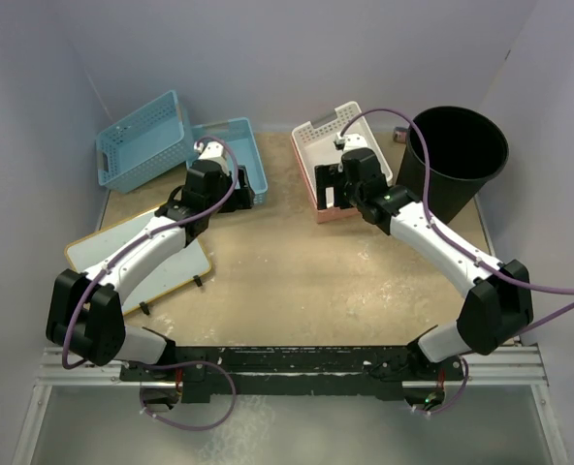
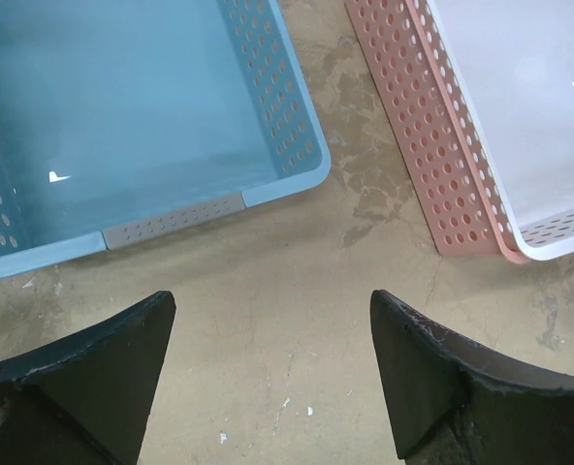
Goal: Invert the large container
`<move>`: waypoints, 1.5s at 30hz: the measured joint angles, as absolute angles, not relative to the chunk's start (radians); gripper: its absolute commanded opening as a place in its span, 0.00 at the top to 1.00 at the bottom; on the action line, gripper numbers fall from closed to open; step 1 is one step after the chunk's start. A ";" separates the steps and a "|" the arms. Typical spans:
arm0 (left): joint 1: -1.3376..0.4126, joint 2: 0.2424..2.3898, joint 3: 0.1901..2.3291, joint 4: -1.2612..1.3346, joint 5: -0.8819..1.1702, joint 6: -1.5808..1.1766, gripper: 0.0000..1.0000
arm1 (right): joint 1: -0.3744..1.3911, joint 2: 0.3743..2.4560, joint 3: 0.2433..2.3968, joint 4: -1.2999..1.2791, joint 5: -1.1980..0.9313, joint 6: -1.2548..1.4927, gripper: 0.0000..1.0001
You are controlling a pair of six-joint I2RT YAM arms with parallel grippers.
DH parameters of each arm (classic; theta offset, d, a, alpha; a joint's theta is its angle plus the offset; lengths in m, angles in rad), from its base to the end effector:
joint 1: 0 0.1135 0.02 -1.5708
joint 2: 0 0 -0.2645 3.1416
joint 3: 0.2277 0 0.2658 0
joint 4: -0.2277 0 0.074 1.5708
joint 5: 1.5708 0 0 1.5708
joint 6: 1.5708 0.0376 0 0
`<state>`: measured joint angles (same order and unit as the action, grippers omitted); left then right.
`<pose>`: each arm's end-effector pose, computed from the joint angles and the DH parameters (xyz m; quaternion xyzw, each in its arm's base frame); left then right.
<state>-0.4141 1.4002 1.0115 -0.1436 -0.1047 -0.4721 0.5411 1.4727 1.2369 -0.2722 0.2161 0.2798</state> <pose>0.3068 -0.1306 0.2750 -0.0511 0.8659 -0.1714 0.4672 0.3098 0.1768 0.3207 -0.0575 0.8569 0.1158 0.4990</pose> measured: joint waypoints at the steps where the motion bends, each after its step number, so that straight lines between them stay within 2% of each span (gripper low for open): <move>1: -0.415 1.400 1.011 -0.145 -0.107 -0.472 0.22 | 0.541 1.473 1.238 -0.277 0.231 0.280 0.00; 22: -0.418 1.400 1.009 -0.136 -0.101 -0.480 0.22 | 0.528 1.472 1.245 -0.309 0.361 0.276 0.00; 32: -0.422 1.400 1.009 -0.119 -0.096 -0.487 0.22 | 0.372 1.480 1.338 -0.332 0.453 0.230 0.00; 37: -0.423 1.401 1.009 -0.117 -0.089 -0.488 0.22 | 0.283 1.545 1.383 -0.342 0.534 0.233 0.00; 45: -0.428 1.401 1.009 -0.117 -0.089 -0.488 0.22 | 0.210 1.628 1.423 -0.403 0.546 0.270 0.00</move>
